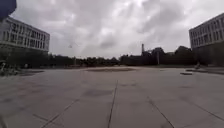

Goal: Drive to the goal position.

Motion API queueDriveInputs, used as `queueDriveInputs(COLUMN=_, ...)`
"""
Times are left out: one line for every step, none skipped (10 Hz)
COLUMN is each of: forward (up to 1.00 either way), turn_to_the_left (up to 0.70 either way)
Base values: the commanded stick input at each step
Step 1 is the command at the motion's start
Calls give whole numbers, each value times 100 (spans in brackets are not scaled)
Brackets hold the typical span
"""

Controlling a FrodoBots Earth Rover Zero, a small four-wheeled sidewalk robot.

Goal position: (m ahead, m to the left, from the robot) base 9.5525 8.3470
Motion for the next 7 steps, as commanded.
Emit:
queueDriveInputs(forward=70, turn_to_the_left=3)
queueDriveInputs(forward=70, turn_to_the_left=3)
queueDriveInputs(forward=70, turn_to_the_left=3)
queueDriveInputs(forward=70, turn_to_the_left=3)
queueDriveInputs(forward=70, turn_to_the_left=3)
queueDriveInputs(forward=70, turn_to_the_left=3)
queueDriveInputs(forward=70, turn_to_the_left=3)
